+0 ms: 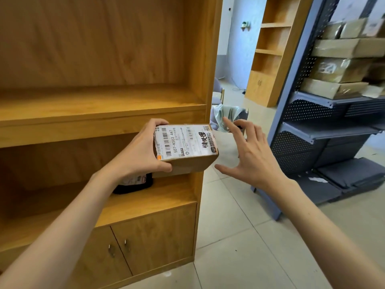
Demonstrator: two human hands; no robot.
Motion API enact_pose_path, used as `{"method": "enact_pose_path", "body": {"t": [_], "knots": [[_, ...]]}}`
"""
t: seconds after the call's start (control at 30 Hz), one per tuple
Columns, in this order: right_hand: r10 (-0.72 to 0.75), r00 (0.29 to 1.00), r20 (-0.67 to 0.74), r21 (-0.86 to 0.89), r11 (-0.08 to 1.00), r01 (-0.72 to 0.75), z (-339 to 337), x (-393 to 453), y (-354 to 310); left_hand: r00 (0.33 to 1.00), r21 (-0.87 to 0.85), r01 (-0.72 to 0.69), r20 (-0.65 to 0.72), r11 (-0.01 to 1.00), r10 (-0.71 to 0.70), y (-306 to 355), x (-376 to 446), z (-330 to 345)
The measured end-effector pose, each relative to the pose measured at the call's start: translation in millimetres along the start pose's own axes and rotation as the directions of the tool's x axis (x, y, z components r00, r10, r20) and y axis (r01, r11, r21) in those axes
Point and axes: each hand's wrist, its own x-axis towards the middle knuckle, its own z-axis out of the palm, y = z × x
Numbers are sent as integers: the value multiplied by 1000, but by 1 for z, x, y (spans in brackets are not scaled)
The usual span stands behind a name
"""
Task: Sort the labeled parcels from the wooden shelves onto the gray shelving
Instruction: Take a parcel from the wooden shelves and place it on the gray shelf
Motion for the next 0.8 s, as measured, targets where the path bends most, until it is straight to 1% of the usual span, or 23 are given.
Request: {"method": "enact_pose_path", "body": {"t": [0.1,0.27,0.33,0.47,0.5,0.57,0.67,0.73,0.8], "knots": [[-8,999,34,46,999,7,-8,1,4,998,17,-35,61,999,34,8,2,-1],[-74,983,169,103,993,57,-7,-3,7,980,-4,-66,189,998,66,23,11,4],[-84,984,160,144,988,61,-6,-5,9,968,-10,-92,234,996,92,33,17,10],[-53,995,87,192,981,36,-16,-14,24,947,-11,-152,284,988,149,54,33,25],[-36,997,65,197,980,23,-20,-17,30,947,-11,-170,275,985,167,61,37,30],[29,999,17,197,980,-32,-29,-25,46,957,20,-204,214,979,195,77,46,42],[171,979,-107,161,975,-153,-45,-38,79,978,157,-210,43,965,206,103,61,64],[286,934,-216,181,951,-250,-56,-50,103,957,331,-242,-73,912,281,123,73,82],[397,856,-329,220,914,-340,-70,-64,126,914,464,-264,-159,846,372,144,84,105]]}}
